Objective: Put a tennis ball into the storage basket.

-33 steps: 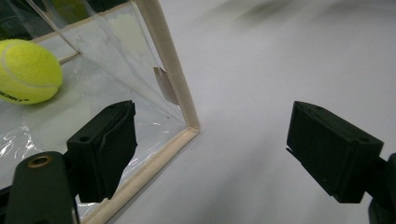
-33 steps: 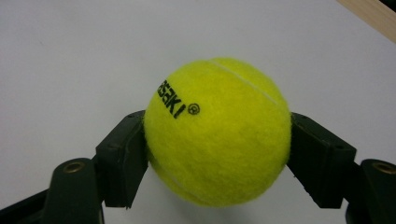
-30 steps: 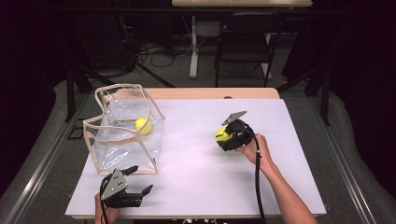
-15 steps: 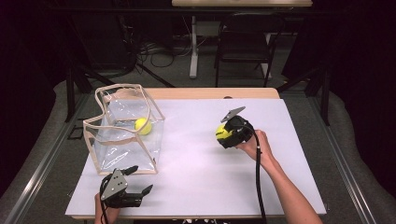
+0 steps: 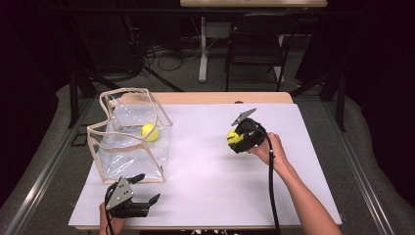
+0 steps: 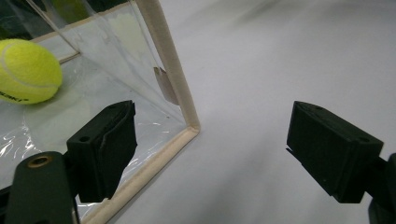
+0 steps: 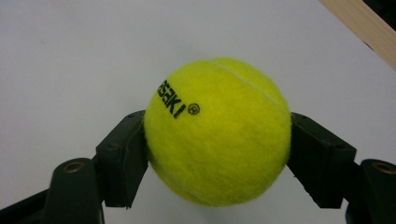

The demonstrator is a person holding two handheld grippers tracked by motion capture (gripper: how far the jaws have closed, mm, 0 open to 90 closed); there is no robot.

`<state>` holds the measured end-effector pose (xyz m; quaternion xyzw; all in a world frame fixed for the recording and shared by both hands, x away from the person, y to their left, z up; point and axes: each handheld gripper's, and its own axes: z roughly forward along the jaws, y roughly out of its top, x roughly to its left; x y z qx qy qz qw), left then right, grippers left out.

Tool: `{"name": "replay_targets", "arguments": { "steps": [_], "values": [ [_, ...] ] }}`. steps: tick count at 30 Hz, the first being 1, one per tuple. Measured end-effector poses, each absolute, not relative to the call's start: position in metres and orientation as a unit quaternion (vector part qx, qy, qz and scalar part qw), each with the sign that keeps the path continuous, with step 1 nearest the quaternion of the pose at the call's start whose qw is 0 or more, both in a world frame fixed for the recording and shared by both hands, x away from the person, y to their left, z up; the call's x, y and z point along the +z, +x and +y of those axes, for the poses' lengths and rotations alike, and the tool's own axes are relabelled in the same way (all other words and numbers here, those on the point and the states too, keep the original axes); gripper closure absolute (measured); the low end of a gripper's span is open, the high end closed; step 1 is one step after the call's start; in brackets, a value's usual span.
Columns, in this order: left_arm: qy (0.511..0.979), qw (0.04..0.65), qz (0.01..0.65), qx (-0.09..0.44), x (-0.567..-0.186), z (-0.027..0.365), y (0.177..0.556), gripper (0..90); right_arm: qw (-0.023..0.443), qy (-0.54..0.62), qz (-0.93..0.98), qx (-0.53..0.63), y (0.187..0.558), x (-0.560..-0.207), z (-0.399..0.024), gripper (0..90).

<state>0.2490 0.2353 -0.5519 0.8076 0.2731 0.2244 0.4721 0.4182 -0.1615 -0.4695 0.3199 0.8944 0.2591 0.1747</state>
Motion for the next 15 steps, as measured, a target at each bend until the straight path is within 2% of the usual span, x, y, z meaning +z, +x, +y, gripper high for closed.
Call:
{"name": "replay_targets", "arguments": {
  "steps": [15],
  "values": [
    [0.808,0.472,0.274,0.225,-0.552,0.235,0.249,15.9,0.182,0.308,0.898,0.257,0.423,-0.458,-0.157,26.4]
  ]
}}
